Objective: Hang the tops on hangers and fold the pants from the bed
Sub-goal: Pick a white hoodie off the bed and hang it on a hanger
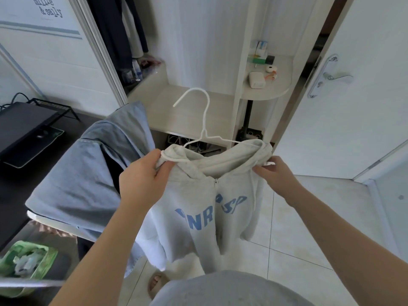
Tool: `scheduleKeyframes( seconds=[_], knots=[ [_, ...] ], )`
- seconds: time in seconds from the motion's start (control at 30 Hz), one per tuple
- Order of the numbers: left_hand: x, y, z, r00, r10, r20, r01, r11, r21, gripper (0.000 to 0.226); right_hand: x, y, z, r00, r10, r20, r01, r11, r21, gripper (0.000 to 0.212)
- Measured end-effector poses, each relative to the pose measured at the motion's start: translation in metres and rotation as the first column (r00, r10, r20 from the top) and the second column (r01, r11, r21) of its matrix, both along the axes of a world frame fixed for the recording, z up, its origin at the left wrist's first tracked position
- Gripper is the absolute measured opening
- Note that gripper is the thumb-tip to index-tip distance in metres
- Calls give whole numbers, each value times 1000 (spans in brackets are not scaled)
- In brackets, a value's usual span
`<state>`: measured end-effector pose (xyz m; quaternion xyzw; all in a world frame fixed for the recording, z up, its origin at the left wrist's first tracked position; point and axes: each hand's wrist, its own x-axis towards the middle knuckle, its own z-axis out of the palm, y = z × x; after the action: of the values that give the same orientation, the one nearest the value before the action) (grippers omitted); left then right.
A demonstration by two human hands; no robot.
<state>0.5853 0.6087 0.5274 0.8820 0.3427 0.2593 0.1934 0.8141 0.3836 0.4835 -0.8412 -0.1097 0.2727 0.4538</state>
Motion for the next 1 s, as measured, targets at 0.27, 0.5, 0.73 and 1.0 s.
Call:
scheduleKeyframes(
  seconds=[0.27,0.5,0.73,1.0],
  knots=[
    [-13,-8,-4,1000,-10,-26,8,999,-51,42,0,28,-5,996,-46,-73,59,982,179,57],
    [-15,-16,-3,995,-85,-51,86,996,16,49,12,54,6,953,-279,-122,297,940,168,13],
    [0,-14,-21,928,-166,-334,137,985,-108,40,3,75,35,970,-227,85,196,942,274,21],
    [6,-7,-11,1000,23,-19,-25,997,-74,34,-53,71,93,829,338,446,-483,834,266,16]
  ],
)
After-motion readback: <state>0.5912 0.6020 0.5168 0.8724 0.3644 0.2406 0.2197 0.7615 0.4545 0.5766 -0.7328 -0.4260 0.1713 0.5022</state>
